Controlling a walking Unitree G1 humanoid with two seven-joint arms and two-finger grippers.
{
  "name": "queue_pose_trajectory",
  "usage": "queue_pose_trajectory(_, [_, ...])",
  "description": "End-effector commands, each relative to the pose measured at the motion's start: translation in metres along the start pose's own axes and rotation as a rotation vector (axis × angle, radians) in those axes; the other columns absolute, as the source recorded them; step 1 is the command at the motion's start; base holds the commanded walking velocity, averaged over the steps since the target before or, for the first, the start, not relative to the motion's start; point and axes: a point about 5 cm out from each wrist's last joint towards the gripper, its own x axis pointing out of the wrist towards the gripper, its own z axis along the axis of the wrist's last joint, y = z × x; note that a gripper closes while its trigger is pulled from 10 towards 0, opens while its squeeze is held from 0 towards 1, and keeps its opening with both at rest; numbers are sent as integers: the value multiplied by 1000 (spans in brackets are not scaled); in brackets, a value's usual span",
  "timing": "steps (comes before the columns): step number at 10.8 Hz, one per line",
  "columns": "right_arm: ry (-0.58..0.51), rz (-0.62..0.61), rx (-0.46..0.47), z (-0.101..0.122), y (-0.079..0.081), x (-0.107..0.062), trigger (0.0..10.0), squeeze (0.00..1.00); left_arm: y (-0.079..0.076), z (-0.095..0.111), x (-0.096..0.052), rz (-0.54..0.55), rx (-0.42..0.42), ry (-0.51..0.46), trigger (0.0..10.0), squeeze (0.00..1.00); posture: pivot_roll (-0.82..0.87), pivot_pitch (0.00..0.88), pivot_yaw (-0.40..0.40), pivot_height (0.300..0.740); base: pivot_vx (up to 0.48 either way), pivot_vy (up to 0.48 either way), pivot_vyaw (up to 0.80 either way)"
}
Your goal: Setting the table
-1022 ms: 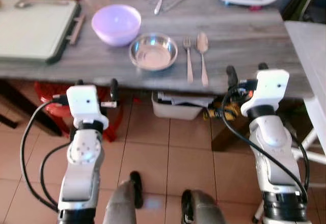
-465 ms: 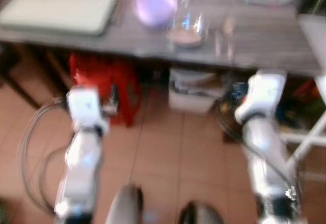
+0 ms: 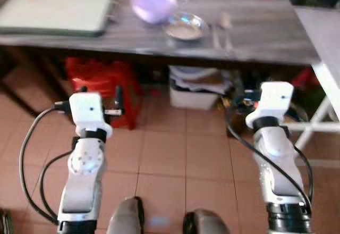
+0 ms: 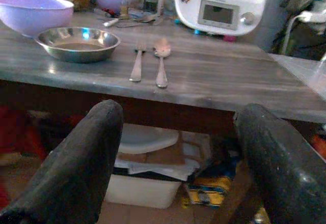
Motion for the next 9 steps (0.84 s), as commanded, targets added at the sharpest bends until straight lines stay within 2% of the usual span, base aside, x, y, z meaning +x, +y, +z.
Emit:
queue_pose_trajectory(1, [-34,29,30,5,3,-2,10000,0,-5,-3,-3,-32,-22,14,10000,0,-35,183,-15,740,0,0,0])
queue_pose_trajectory(4, [-40,65,69,7,11,0,10000,0,-8,-3,-5,-62,-39,8,10000,0,-37,189,-19,740,0,0,0])
queue_pose_trajectory(5, [-22,67,78,4,11,-1,10000,0,-8,-3,-5,-63,-38,8,10000,0,-35,191,-22,740,0,-240,0])
queue_pose_trajectory(7, [-25,74,64,4,10,0,10000,0,-10,-2,-6,-81,-38,5,10000,0,-35,195,-25,740,292,-375,-800])
queue_pose_trajectory(9, [-22,100,74,4,13,3,10000,0,-10,-1,-4,-80,-42,-1,10000,0,-36,194,-29,740,274,-390,-206])
